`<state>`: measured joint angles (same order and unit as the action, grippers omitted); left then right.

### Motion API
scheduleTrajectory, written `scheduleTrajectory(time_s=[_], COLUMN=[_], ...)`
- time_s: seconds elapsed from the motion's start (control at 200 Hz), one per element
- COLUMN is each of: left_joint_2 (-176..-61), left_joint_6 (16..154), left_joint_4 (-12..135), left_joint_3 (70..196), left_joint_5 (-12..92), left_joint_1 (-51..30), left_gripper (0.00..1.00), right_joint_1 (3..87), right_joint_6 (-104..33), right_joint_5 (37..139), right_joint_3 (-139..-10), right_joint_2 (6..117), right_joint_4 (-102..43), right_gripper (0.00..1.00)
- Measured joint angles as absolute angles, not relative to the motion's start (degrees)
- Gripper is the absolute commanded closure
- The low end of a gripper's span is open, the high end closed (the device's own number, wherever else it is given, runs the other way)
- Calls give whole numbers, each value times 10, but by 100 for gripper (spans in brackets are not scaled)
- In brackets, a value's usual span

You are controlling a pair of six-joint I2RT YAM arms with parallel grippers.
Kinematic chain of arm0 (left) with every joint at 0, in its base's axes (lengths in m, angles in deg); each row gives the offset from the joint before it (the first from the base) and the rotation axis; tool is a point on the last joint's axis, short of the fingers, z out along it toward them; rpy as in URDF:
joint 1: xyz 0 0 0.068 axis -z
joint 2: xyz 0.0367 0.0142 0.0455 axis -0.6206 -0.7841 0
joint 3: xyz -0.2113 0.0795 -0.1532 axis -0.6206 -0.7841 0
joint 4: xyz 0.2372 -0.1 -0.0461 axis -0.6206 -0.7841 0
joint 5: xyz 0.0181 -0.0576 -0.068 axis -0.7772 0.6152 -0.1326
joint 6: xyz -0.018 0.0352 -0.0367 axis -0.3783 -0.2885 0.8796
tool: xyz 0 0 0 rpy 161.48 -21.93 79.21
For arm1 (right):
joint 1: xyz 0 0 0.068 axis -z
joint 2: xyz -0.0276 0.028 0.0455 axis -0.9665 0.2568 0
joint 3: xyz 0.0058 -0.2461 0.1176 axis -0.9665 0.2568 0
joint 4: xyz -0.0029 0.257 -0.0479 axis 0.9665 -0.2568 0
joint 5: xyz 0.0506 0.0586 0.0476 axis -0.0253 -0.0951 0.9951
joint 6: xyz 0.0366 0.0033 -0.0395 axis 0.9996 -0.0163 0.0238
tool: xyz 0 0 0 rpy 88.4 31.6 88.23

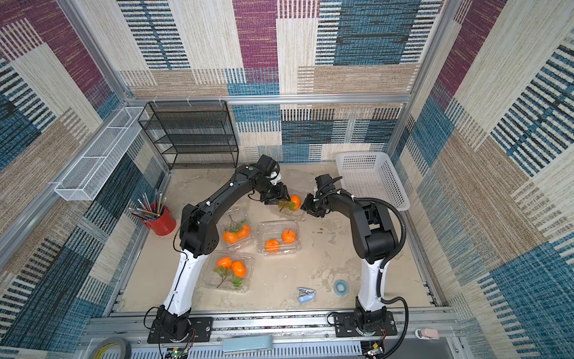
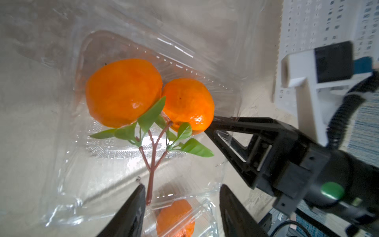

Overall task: Take oranges out of containers
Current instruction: Open the packing box at the center of the board, then pick up the orange from the packing box.

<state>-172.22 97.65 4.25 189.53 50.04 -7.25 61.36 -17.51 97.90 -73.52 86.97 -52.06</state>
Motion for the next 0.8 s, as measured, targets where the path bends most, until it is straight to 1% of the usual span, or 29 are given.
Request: scheduleTrajectory(time_s=[0.12,0.16,0.346,0.561,0.611,0.716,0.801], left_joint_2=[-1731,-1732,-1739,-1754,-1757,-1760,-1760], left_joint_6=[962,959,947,945,945,945,946], left_joint_4=[32,30,27,23,23,23,21], left_joint_3=[1888,1884,1882,1880,1880,1880,1884], left_joint_5=[486,484,471,471,471,471,471], left_joint_1=[-72,-72,-66,-59,-58,-57,-56], left_gripper=[45,49,51,61,66,83,92], right_joint_1=[614,614,613,613,613,613,613], right_joint_6=[-178,-179,-183,-185,-185,-187,-189], right_joint_5=[979,979,979,979,979,979,979], right_joint_3=[-736,-736,-737,-748,-749,-750,-751], right_joint_2=[869,869,869,870,870,870,871], right_joint_4=[-526,-526,-528,-530,-531,-533,-534], right_gripper=[62,62,63,63,63,63,63])
